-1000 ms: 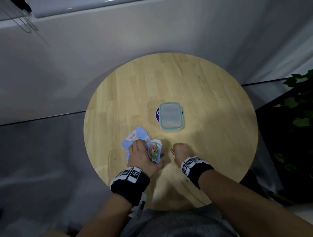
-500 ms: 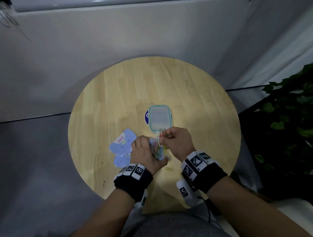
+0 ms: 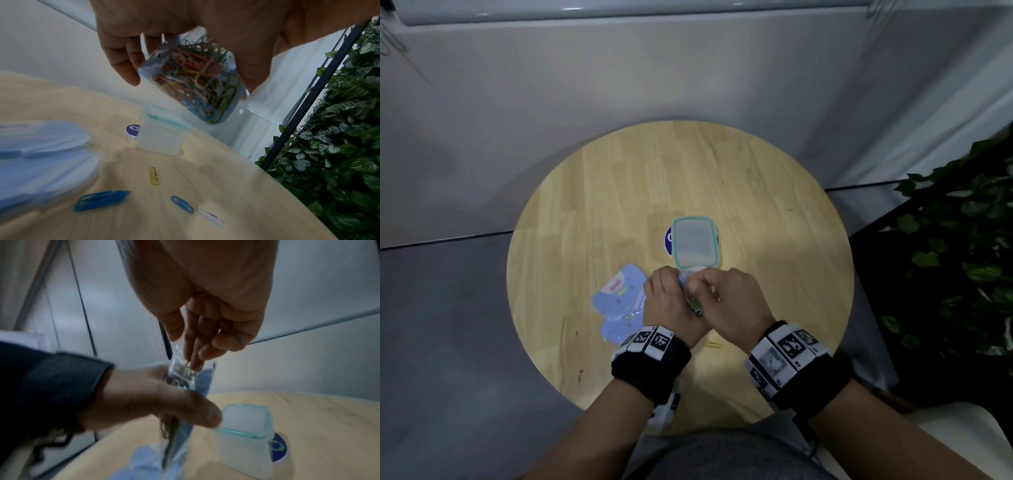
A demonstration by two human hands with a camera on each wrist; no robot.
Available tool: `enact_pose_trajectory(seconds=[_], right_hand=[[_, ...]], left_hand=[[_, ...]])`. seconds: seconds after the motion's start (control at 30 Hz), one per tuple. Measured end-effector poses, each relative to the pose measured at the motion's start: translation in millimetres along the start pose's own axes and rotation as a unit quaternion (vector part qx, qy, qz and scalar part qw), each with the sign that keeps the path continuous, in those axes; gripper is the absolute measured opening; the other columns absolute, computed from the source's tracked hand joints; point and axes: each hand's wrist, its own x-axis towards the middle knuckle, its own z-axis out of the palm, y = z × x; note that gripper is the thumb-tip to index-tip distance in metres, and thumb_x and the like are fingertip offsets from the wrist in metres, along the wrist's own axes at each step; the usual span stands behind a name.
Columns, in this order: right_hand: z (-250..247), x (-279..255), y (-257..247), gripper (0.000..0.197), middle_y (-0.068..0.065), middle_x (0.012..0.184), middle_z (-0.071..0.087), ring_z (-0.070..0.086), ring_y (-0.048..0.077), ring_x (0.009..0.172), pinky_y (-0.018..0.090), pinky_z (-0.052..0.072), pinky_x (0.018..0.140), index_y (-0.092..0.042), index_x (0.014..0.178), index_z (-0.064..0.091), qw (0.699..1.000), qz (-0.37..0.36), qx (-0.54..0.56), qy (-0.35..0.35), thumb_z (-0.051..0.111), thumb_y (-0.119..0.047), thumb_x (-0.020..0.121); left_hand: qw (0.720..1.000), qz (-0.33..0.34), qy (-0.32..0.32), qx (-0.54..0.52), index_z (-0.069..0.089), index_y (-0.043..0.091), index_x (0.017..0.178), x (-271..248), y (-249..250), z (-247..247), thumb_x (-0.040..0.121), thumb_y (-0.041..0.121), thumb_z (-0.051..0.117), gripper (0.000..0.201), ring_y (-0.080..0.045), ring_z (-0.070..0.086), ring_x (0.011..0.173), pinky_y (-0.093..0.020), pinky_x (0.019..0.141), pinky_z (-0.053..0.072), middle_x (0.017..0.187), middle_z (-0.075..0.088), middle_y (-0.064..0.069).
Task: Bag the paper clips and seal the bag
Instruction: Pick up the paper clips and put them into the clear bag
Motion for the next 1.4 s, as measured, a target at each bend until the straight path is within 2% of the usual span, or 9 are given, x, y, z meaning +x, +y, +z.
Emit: enact_pose_trajectory(seconds=[0.1, 0.27, 0.47, 0.57, 0.7, 0.83, 1.0, 1.17, 1.4], right_hand=[[2, -8, 2, 0.029, 0.003, 0.094, 0.073, 0.065, 0.024, 0.085, 0.031, 0.050, 0.073, -0.025, 0.102, 0.065, 0.997, -0.035, -0.040, -0.062, 0.057, -0.046, 0.084], [10, -4, 11, 0.018, 0.005, 0.085, 0.072, 0.064, 0.026, 0.080, 0.036, 0.050, 0.070, -0.019, 0.088, 0.067, 0.997, -0.047, -0.021, -0.064, 0.054, -0.031, 0.086], [-10, 0, 21, 0.023, 0.007, 0.085, 0.073, 0.065, 0.030, 0.078, 0.039, 0.051, 0.069, -0.020, 0.091, 0.068, 0.992, -0.090, -0.030, -0.081, 0.048, -0.026, 0.084], [-21, 2, 30, 0.026, 0.006, 0.088, 0.075, 0.068, 0.026, 0.080, 0.040, 0.054, 0.072, -0.021, 0.096, 0.071, 0.986, -0.100, -0.012, -0.130, 0.049, -0.026, 0.083], [-20, 0, 34, 0.026, 0.003, 0.090, 0.076, 0.071, 0.020, 0.083, 0.041, 0.056, 0.074, -0.022, 0.096, 0.072, 0.985, -0.103, 0.053, -0.126, 0.050, -0.024, 0.082], [-21, 1, 33, 0.023, -0.002, 0.100, 0.075, 0.069, 0.013, 0.094, 0.039, 0.055, 0.081, -0.029, 0.098, 0.070, 0.984, -0.122, 0.106, -0.072, 0.064, -0.016, 0.080], [-29, 7, 28, 0.035, -0.004, 0.104, 0.074, 0.067, 0.012, 0.099, 0.037, 0.052, 0.089, -0.031, 0.108, 0.068, 0.990, -0.081, 0.059, -0.099, 0.074, -0.023, 0.074], [-31, 10, 20, 0.030, -0.001, 0.098, 0.076, 0.067, 0.010, 0.095, 0.030, 0.051, 0.088, -0.029, 0.114, 0.066, 0.973, -0.095, 0.001, -0.212, 0.062, -0.022, 0.085], [-40, 22, 10, 0.032, 0.000, 0.107, 0.072, 0.063, 0.017, 0.099, 0.025, 0.044, 0.079, -0.028, 0.117, 0.063, 0.947, -0.152, -0.097, -0.265, 0.053, -0.019, 0.088]], left_hand=[[0.999, 0.020, 0.026, -0.007, 0.038, 0.012, 0.089, 2, -1, 0, 0.075, 0.036, 0.039, 0.028, -0.027, 0.043, 0.084, -0.036, 0.065, 0.037, 0.086, 0.050, -0.014], [0.998, -0.004, 0.025, -0.050, 0.046, 0.002, 0.092, 0, 0, -1, 0.077, 0.036, 0.036, 0.038, -0.033, 0.047, 0.087, -0.040, 0.065, 0.043, 0.090, 0.052, -0.015], [0.982, -0.056, -0.128, -0.125, 0.046, 0.025, 0.109, 11, -9, -19, 0.038, 0.056, 0.072, 0.082, -0.013, 0.053, 0.085, -0.028, 0.071, 0.047, 0.091, 0.059, 0.004], [0.948, -0.102, -0.224, -0.202, 0.056, 0.034, 0.095, 17, -16, -29, 0.040, 0.043, 0.088, 0.064, -0.009, 0.066, 0.081, -0.032, 0.073, 0.054, 0.086, 0.070, 0.006], [0.898, -0.108, -0.298, -0.304, 0.068, 0.018, 0.084, 14, -7, -36, 0.053, 0.014, 0.087, 0.036, -0.018, 0.070, 0.082, -0.038, 0.076, 0.057, 0.082, 0.074, -0.001], [0.898, -0.106, -0.279, -0.324, 0.068, 0.009, 0.080, 11, 1, -37, 0.066, -0.003, 0.079, 0.022, -0.004, 0.065, 0.066, -0.015, 0.062, 0.048, 0.067, 0.070, 0.007], [0.895, -0.123, -0.268, -0.334, 0.070, 0.011, 0.083, 9, 3, -42, 0.064, -0.001, 0.081, 0.024, -0.007, 0.065, 0.068, -0.018, 0.063, 0.050, 0.072, 0.071, 0.003], [0.928, -0.091, -0.279, -0.232, 0.068, 0.033, 0.072, 13, 1, -45, 0.050, 0.037, 0.080, 0.025, 0.004, 0.054, 0.062, -0.021, 0.061, 0.047, 0.065, 0.064, 0.013], [0.904, -0.146, -0.257, -0.309, 0.066, 0.017, 0.075, 4, 9, -48, 0.068, 0.000, 0.079, 0.022, 0.002, 0.055, 0.048, -0.010, 0.044, 0.040, 0.051, 0.061, 0.011]])
